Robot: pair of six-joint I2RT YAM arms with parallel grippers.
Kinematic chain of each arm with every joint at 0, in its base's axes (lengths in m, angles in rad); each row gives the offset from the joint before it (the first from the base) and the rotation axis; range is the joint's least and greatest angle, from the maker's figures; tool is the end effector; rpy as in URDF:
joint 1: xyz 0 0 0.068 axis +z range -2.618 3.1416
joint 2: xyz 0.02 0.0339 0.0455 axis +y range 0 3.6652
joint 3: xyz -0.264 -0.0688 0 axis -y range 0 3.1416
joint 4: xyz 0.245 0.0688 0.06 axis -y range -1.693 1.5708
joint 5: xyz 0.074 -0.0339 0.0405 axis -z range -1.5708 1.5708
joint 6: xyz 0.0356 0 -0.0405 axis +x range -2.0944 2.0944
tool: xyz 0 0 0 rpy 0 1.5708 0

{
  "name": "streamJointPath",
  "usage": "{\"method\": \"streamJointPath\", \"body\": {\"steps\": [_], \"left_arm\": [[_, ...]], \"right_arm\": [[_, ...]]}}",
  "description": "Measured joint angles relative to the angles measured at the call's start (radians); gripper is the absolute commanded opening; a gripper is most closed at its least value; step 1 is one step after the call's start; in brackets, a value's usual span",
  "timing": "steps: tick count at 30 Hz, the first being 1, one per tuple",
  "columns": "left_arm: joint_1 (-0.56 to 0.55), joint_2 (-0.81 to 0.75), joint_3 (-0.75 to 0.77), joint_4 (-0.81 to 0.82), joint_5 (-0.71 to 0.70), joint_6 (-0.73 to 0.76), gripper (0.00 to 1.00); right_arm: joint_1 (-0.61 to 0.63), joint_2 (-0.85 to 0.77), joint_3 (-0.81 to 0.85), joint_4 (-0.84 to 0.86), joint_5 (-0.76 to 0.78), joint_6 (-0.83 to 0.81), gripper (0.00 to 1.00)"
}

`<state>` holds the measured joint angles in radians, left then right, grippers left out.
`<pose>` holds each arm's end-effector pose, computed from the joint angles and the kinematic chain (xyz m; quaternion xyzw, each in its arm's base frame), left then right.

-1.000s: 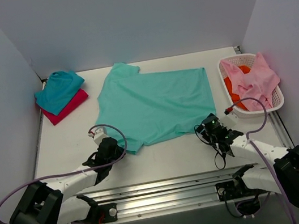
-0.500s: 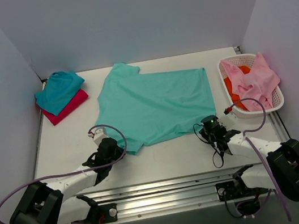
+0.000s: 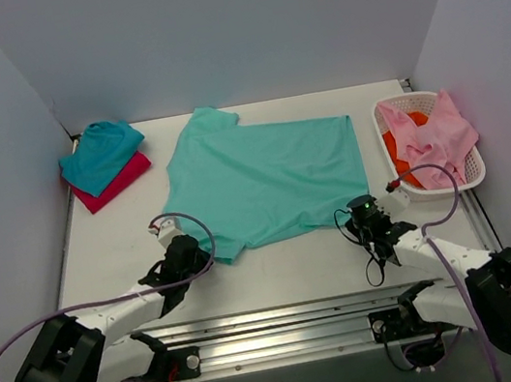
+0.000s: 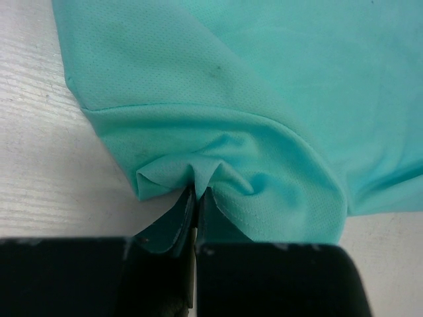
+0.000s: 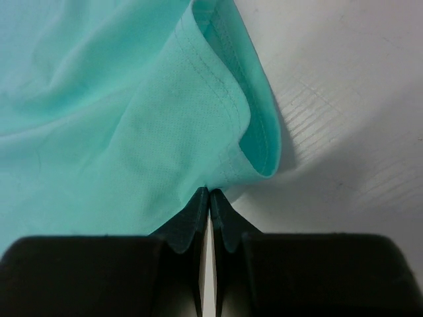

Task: Fold and stack the t-shirts
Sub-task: Flatten the tshirt out, then fold the tshirt

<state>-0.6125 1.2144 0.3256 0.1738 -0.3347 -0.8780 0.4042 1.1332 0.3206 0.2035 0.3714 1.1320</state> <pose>0.1787 -0.1113 0.1380 -0.1873 0.8801 -0.1661 0.4035 0.1964 0.0699 0.1547 0.3899 0.7839 0.1981 0.4407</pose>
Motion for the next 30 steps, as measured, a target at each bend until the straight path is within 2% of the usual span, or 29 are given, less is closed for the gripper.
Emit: {"method": "streamJointPath", "body": {"steps": [4, 9, 15, 20, 25, 30], "left_arm": [[0.0, -0.077, -0.001, -0.044, 0.001, -0.001, 0.02], [-0.001, -0.285, -0.008, -0.152, -0.001, -0.012, 0.02], [-0.003, -0.54, 0.0, -0.372, -0.01, -0.027, 0.02], [-0.009, -0.686, 0.072, -0.566, -0.016, -0.027, 0.02], [-0.01, -0.731, 0.148, -0.66, -0.036, -0.02, 0.02], [-0.01, -0.674, 0.193, -0.679, -0.05, -0.002, 0.02]], "right_arm": [[0.0, -0.103, 0.0, -0.056, 0.016, -0.012, 0.0], [0.0, -0.257, 0.001, -0.148, 0.037, -0.022, 0.0], [0.002, -0.387, 0.003, -0.271, 0.041, -0.03, 0.0], [0.002, -0.482, 0.005, -0.354, 0.041, -0.03, 0.0], [0.002, -0.542, 0.016, -0.409, 0.04, -0.033, 0.0], [0.002, -0.525, 0.039, -0.407, 0.039, -0.04, 0.0]]}}
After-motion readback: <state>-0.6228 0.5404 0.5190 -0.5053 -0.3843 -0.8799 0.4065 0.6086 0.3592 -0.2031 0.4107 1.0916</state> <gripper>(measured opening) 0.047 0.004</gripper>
